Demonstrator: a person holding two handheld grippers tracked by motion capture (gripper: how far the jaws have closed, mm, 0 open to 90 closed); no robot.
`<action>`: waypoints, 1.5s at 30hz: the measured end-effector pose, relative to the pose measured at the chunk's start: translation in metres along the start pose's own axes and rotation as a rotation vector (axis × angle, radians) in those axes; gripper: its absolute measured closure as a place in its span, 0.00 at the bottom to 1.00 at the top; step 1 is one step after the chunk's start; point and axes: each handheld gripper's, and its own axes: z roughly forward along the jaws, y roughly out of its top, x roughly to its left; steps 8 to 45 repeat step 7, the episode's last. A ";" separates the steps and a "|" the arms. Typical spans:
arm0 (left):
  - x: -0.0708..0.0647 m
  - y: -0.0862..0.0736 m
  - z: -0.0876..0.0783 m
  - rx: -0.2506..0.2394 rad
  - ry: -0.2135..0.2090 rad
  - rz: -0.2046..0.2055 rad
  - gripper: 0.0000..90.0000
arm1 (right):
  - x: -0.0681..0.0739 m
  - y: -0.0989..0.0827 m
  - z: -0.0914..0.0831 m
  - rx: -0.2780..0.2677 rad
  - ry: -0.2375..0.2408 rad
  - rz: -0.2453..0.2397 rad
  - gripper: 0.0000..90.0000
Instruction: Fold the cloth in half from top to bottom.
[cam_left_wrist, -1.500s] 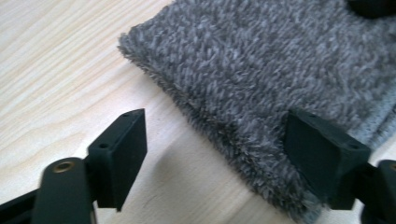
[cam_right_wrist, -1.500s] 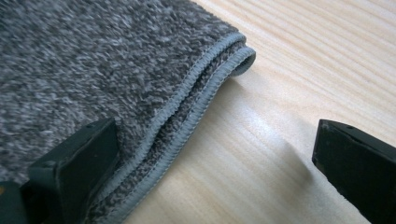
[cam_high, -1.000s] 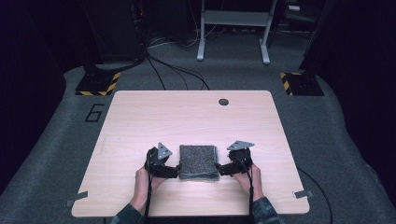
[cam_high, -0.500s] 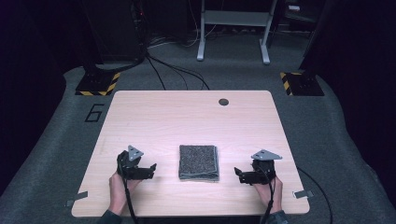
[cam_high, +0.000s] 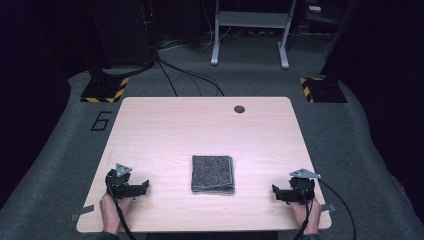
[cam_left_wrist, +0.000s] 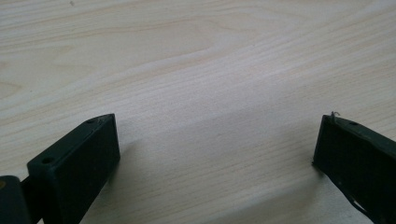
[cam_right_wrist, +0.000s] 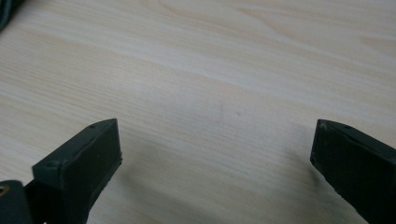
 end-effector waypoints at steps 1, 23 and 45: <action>0.000 0.000 0.000 0.000 0.001 0.002 0.00 | 0.000 0.000 -0.001 -0.009 0.002 0.002 0.02; 0.001 0.001 0.001 0.001 -0.004 0.007 0.00 | 0.002 -0.001 0.003 -0.014 -0.018 -0.013 0.02; 0.001 0.001 0.001 0.001 -0.004 0.007 0.00 | 0.002 -0.001 0.003 -0.014 -0.018 -0.013 0.02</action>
